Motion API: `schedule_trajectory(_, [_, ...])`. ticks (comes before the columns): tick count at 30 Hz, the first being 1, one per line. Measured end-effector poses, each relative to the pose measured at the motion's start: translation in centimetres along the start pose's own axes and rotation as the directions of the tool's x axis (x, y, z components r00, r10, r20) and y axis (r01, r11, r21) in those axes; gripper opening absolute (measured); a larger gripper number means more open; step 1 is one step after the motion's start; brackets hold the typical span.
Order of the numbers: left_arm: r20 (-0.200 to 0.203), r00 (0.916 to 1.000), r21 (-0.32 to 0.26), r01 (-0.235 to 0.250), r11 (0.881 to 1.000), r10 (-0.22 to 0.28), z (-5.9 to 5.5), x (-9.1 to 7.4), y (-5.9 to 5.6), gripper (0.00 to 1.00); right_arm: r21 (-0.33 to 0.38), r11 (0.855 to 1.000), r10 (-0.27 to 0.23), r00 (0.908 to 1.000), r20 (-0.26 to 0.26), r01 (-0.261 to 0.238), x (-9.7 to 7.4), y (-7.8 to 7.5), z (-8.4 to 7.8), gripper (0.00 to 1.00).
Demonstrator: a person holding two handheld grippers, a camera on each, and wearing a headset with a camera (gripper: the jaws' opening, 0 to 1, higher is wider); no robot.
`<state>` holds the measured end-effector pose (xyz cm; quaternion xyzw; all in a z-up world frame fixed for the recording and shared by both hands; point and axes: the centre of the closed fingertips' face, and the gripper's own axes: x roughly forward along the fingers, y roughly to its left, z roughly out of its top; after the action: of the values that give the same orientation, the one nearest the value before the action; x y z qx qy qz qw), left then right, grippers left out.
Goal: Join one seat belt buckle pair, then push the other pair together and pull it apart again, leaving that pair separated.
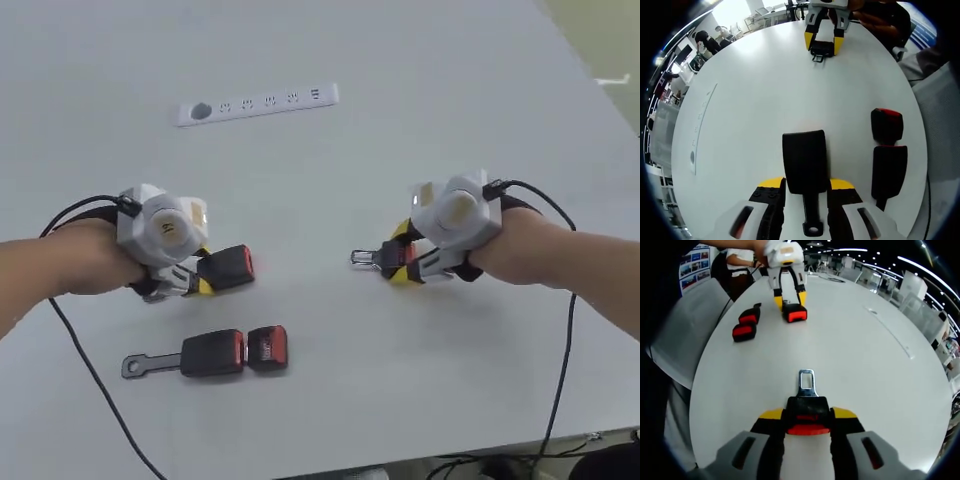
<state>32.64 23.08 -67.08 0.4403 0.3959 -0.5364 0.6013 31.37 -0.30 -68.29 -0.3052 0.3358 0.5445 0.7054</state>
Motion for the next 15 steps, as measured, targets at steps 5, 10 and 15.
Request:
schedule_trajectory(5, [0.005, 1.0, 0.0, 0.003, 1.0, -0.003, 0.4, 0.18, -0.02, 0.34, -0.002, 1.0, 0.006, 1.0, 0.005, -0.006, -0.01, 0.08, 0.03, 0.34])
schedule_trajectory(10, [-0.009, 0.9999, 0.013, 0.01, 1.0, -0.01, 0.3, 0.66, 0.0, 0.34, -0.002, 1.0, 0.006, 1.0, 0.006, -0.006, -0.01, 0.06, 0.04, 0.34])
schedule_trajectory(15, [-0.013, 0.9996, 0.029, 0.026, 0.999, -0.026, 0.41, 0.67, -0.06, 0.33, -0.002, 1.0, 0.007, 1.0, 0.007, -0.007, -0.03, 0.1, 0.02, 0.34])
